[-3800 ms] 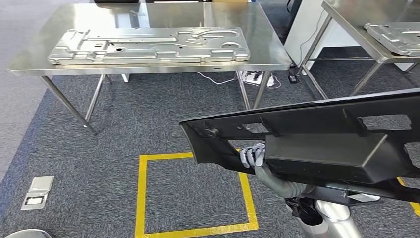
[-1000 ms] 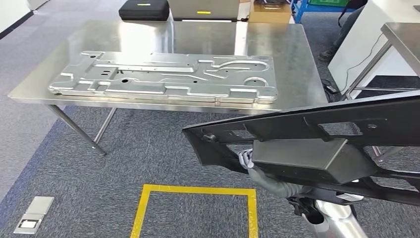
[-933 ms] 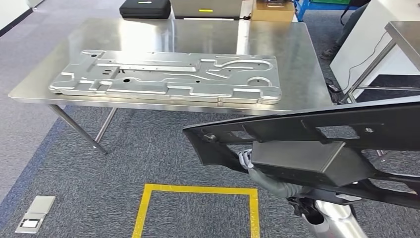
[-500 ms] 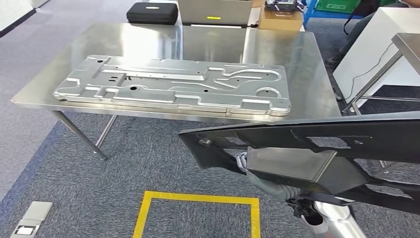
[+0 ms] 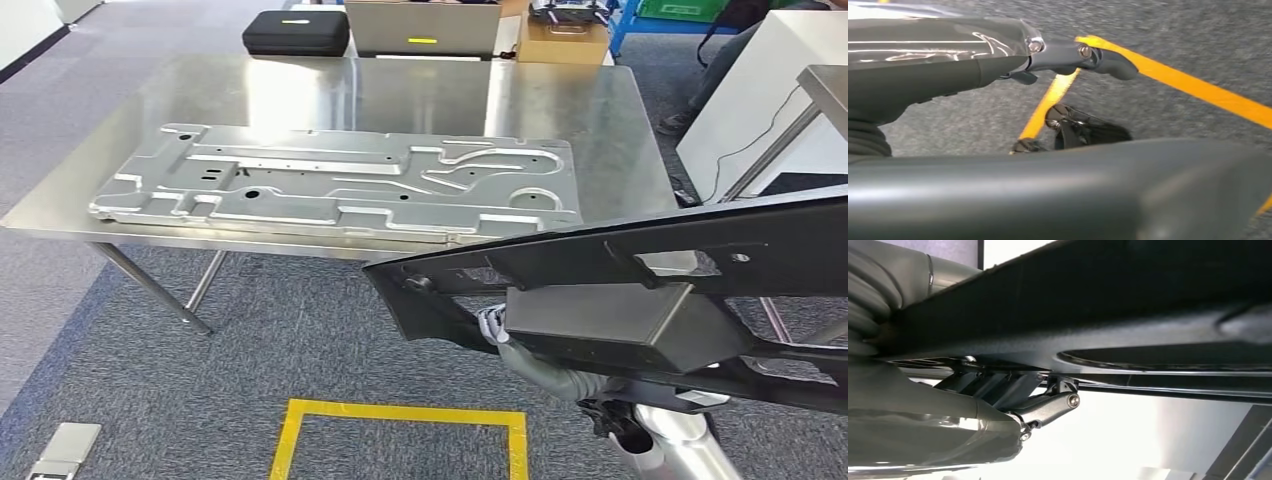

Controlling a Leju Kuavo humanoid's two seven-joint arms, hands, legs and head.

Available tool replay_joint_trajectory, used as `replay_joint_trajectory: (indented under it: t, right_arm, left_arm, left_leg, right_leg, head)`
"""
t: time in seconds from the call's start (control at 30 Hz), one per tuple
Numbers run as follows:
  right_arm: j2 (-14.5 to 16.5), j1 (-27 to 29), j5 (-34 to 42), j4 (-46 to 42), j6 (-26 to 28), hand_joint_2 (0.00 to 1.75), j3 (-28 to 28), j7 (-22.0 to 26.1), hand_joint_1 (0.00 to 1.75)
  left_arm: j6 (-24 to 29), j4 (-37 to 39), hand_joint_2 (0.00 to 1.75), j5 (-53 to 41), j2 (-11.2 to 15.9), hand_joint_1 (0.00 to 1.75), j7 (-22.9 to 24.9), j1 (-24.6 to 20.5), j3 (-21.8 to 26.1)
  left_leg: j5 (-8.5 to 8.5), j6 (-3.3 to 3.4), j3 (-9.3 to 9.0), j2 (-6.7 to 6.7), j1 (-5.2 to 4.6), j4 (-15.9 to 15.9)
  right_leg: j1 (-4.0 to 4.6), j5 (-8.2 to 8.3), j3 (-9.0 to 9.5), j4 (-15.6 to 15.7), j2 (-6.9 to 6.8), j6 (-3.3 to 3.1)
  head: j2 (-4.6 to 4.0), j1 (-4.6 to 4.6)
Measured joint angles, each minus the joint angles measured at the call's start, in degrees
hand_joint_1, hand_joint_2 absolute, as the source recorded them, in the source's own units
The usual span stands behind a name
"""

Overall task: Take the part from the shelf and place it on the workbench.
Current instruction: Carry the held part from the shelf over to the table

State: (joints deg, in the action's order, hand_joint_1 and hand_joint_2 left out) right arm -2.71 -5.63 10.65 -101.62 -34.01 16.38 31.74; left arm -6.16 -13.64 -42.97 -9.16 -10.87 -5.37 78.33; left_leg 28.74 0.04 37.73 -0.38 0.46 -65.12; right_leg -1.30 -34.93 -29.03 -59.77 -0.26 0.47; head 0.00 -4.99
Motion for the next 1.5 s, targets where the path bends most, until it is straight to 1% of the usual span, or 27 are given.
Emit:
replay_joint_trajectory:
  t: [0.03, 0.1, 0.2, 0.23, 0.3, 0.33, 0.37, 0.4, 0.47, 0.5, 0.53, 0.6, 0.7, 0.77, 0.83, 0.87, 0.9, 1.0, 1.03, 1.17, 1.23, 1.27, 1.33, 1.37, 1.4, 1.43, 1.5]
  right_arm:
    - [0.0, -0.1, 0.0, 0.0, 0.0, 1.75, 0.0, 0.0, 1.75]
    - [0.0, -0.1, 0.0, 0.1, 0.0, 1.75, 0.0, 0.0, 1.75]
    - [-0.1, -0.3, 0.1, 0.1, 0.0, 1.75, 0.1, 0.0, 1.75]
    - [-0.2, -0.4, 0.1, 0.1, 0.0, 1.75, 0.1, 0.0, 1.75]
    - [-0.4, -0.4, 0.1, 0.1, 0.1, 1.75, 0.2, 0.0, 1.75]
    - [-0.4, -0.2, 0.1, 0.2, 0.1, 1.75, 0.2, -0.1, 1.75]
    - [-0.5, -0.1, 0.1, 0.2, 0.2, 1.75, 0.2, -0.1, 1.75]
    - [-0.5, 0.0, 0.1, 0.3, 0.2, 1.75, 0.2, -0.1, 1.75]
    - [-0.5, 0.1, 0.1, 0.3, 0.3, 1.75, 0.2, -0.1, 1.75]
    - [-0.5, 0.1, 0.1, 0.3, 0.3, 1.75, 0.2, -0.1, 1.75]
    - [-0.5, 0.1, 0.1, 0.3, 0.4, 1.75, 0.2, -0.1, 1.75]
    - [-0.5, 0.0, 0.1, 0.3, 0.4, 1.75, 0.3, -0.1, 1.75]
    - [-0.5, 0.0, 0.1, 0.2, 0.4, 1.75, 0.3, -0.1, 1.75]
    - [-0.4, -0.1, 0.1, 0.2, 0.4, 1.75, 0.3, -0.1, 1.75]
    - [-0.4, 0.0, 0.1, 0.2, 0.4, 1.75, 0.3, -0.1, 1.75]
    - [-0.4, 0.1, 0.1, 0.2, 0.4, 1.75, 0.3, -0.1, 1.75]
    - [-0.4, 0.2, 0.1, 0.2, 0.4, 1.75, 0.3, -0.1, 1.75]
    - [-0.3, 0.1, 0.1, 0.2, 0.4, 1.75, 0.3, -0.1, 1.75]
    - [-0.2, 0.1, 0.1, 0.2, 0.4, 1.75, 0.3, -0.1, 1.75]
    - [-0.1, -0.3, 0.3, 0.2, 0.4, 1.75, 0.4, -0.1, 1.75]
    - [-0.1, -0.5, 0.4, 0.2, 0.5, 1.75, 0.4, 0.0, 1.75]
    - [-0.1, -0.5, 0.4, 0.2, 0.4, 1.75, 0.4, 0.0, 1.75]
    - [-0.1, -0.4, 0.5, 0.3, 0.4, 1.75, 0.5, 0.0, 1.75]
    - [-0.1, -0.3, 0.6, 0.4, 0.4, 1.75, 0.5, 0.0, 1.75]
    - [-0.1, -0.2, 0.6, 0.4, 0.4, 1.75, 0.5, 0.0, 1.75]
    - [-0.1, -0.1, 0.7, 0.5, 0.4, 1.75, 0.6, 0.0, 1.75]
    - [-0.1, -0.1, 0.9, 0.5, 0.3, 1.75, 0.6, 0.0, 1.75]
  left_arm:
    - [0.0, 0.0, 1.75, 0.0, 0.0, 0.0, 0.0, 0.0, 0.0]
    - [0.0, 0.0, 1.75, -0.1, 0.0, 0.0, 0.0, 0.0, -0.1]
    - [-0.1, 0.0, 1.75, -0.1, 0.0, 0.0, 0.0, -0.1, -0.3]
    - [-0.1, 0.0, 1.75, -0.1, 0.0, 0.0, 0.0, -0.1, -0.4]
    - [-0.1, 0.0, 1.75, -0.1, 0.0, 0.0, 0.0, -0.2, -0.5]
    - [-0.1, 0.0, 1.75, -0.1, 0.0, 0.0, 0.0, -0.2, -0.6]
    - [-0.1, 0.0, 1.75, -0.1, 0.0, 0.0, 0.0, -0.1, -0.6]
    - [0.0, 0.0, 1.75, -0.1, 0.0, 0.0, 0.0, 0.0, -0.7]
    - [0.0, 0.0, 1.75, -0.1, 0.0, 0.0, 0.1, 0.1, -0.8]
    - [0.1, 0.0, 1.75, -0.1, -0.1, 0.0, 0.1, 0.0, -0.8]
    - [0.1, 0.0, 1.75, -0.1, -0.1, 0.0, 0.1, -0.1, -0.8]
    - [0.2, 0.0, 1.75, -0.1, -0.1, 0.0, 0.1, -0.3, -0.8]
    - [0.2, 0.0, 1.75, -0.1, -0.2, 0.0, 0.2, -0.5, -0.9]
    - [0.2, 0.0, 1.75, -0.1, -0.3, 0.0, 0.1, -0.5, -0.9]
    - [0.2, 0.0, 1.75, -0.1, -0.2, 0.0, 0.1, -0.4, -0.9]
    - [0.2, 0.0, 1.75, -0.1, -0.2, 0.0, 0.1, -0.2, -0.9]
    - [0.2, 0.0, 1.75, -0.1, -0.1, 0.0, 0.1, -0.1, -0.9]
    - [0.2, 0.0, 1.75, -0.1, -0.1, 0.0, 0.1, 0.0, -0.9]
    - [0.3, 0.0, 1.75, -0.1, -0.1, 0.0, 0.1, 0.1, -0.9]
    - [0.4, 0.0, 1.75, -0.1, 0.0, 0.0, 0.1, 0.0, -0.9]
    - [0.4, 0.0, 1.75, -0.1, 0.0, 0.0, 0.0, 0.1, -0.9]
    - [0.4, 0.0, 1.75, -0.1, 0.0, 0.0, 0.0, 0.0, -0.9]
    - [0.4, 0.0, 1.75, -0.1, 0.0, 0.0, -0.1, -0.1, -0.9]
    - [0.4, 0.0, 1.75, -0.1, 0.0, 0.0, -0.1, 0.0, -0.9]
    - [0.4, 0.0, 1.75, -0.1, 0.0, 0.0, -0.1, 0.0, -0.9]
    - [0.4, 0.0, 1.75, -0.1, 0.0, 0.0, -0.1, 0.1, -0.9]
    - [0.4, 0.0, 1.75, -0.1, 0.0, 0.0, -0.1, 0.1, -0.9]
  left_leg:
    - [-0.37, 0.34, -0.5, 0.03, -0.22, 1.6]
    - [0.73, 1.01, -0.86, 0.04, -0.56, 2.6]
    - [1.56, 1.65, -1.97, 0.0, -0.19, 4.1]
    - [1.71, 1.86, -2.56, 0.0, -0.05, 4.5]
    - [2.33, 2.26, -3.51, 0.0, -0.08, 4.8]
    - [2.74, 2.34, -3.98, -0.02, -0.13, 4.8]
    - [3.21, 2.35, -4.6, -0.05, -0.18, 4.8]
    - [3.72, 2.31, -5.34, -0.09, -0.23, 4.8]
    - [4.8, 2.17, -7.03, -0.13, -0.29, 4.8]
    - [5.28, 1.99, -7.63, -0.16, -0.36, 4.9]
    - [5.63, 1.76, -7.94, -0.16, -0.36, 4.9]
    - [5.96, 1.2, -7.94, -0.09, -0.34, 5.1]
    - [6.86, 0.37, -7.83, 0.02, -0.33, 4.5]
    - [8.84, -0.29, -5.14, 0.02, -0.15, -0.6]
    - [10.6, -0.91, -0.32, 0.02, 0.22, -7.9]
    - [10.28, -1.13, 1.48, 0.03, 0.38, -10.0]
    - [8.66, -1.28, 2.27, 0.03, 0.5, -9.8]
    - [0.95, -1.23, 0.33, 0.09, 0.56, -1.3]
    - [-0.03, -0.95, -0.43, 0.12, 0.44, 0.8]
    - [1.39, 0.59, -1.49, 0.14, 0.14, 3.1]
    - [1.68, 1.25, -2.72, 0.16, 0.39, 4.1]
    - [1.89, 1.57, -3.35, 0.17, 0.46, 4.4]
    - [2.53, 1.96, -4.17, 0.17, 0.35, 4.6]
    - [2.94, 2.02, -4.61, 0.15, 0.26, 4.6]
    - [3.39, 2.01, -5.21, 0.11, 0.18, 4.6]
    - [3.91, 1.96, -5.95, 0.06, 0.11, 4.6]
    - [4.91, 1.74, -7.36, -0.02, -0.02, 4.6]
  right_leg:
    - [0.01, -0.28, 0.15, 0.1, 0.06, 0.33]
    - [0.03, -0.47, -0.01, 0.4, 0.08, 1.08]
    - [0.02, -1.4, -0.16, -0.5, -0.07, 1.94]
    - [0.05, -2.31, -1.18, -2.7, -0.04, 2.05]
    - [0.11, -4.56, -5.57, -9.9, 0.0, 2.05]
    - [0.14, -5.02, -7.9, -13.1, 0.01, 2.03]
    - [0.18, -4.35, -9.52, -14.6, 0.02, 1.97]
    - [0.24, -2.4, -10.04, -13.9, 0.04, 1.86]
    - [0.45, 3.02, -8.67, -8.0, 0.11, 1.29]
    - [0.64, 4.81, -7.74, -5.2, 0.15, 0.96]
    - [0.81, 5.34, -6.96, -3.2, 0.18, 0.63]
    - [1.1, 4.48, -6.36, -1.9, 0.26, 0.22]
    - [0.52, 3.84, -5.22, -0.4, 0.22, -0.37]
    - [0.16, 3.38, -4.23, 0.0, -0.02, -0.75]
    - [0.02, 2.6, -3.36, 0.1, -0.12, -0.82]
    - [-0.05, 2.16, -2.81, 0.1, -0.11, -0.76]
    - [-0.14, 1.67, -2.13, 0.1, -0.08, -0.65]
    - [-0.33, -0.05, 0.21, 0.1, -0.02, 0.08]
    - [-0.31, -0.46, 0.61, 0.1, 0.05, 0.45]
    - [-0.3, -1.13, 1.04, 0.9, 0.03, 1.87]
    - [-0.31, -2.33, 0.48, -1.2, 0.01, 2.18]
    - [-0.3, -3.45, -1.05, -4.2, 0.04, 2.21]
    - [-0.23, -5.41, -5.98, -11.6, 0.06, 2.2]
    - [-0.21, -5.34, -8.14, -14.2, 0.06, 2.2]
    - [-0.18, -3.98, -9.32, -14.6, 0.07, 2.13]
    - [-0.12, -1.57, -9.58, -13.0, 0.07, 1.99]
    - [0.18, 3.63, -8.09, -6.8, 0.13, 1.37]
  head:
    - [0.0, -0.02]
    - [0.0, -0.05]
    - [0.0, -0.05]
    - [0.0, -0.04]
    - [0.0, -0.03]
    - [0.0, -0.03]
    - [0.0, -0.03]
    - [0.0, -0.03]
    - [0.0, -0.04]
    - [0.0, -0.05]
    - [0.0, -0.03]
    - [0.0, -0.02]
    - [0.0, -0.05]
    - [0.0, -0.13]
    - [0.0, -0.15]
    - [0.0, -0.14]
    - [0.0, -0.14]
    - [0.0, -0.16]
    - [0.0, -0.19]
    - [0.0, -0.18]
    - [0.0, -0.14]
    - [0.0, -0.1]
    - [0.0, -0.08]
    - [0.0, -0.07]
    - [0.0, -0.08]
    - [0.0, -0.07]
    - [0.0, -0.08]
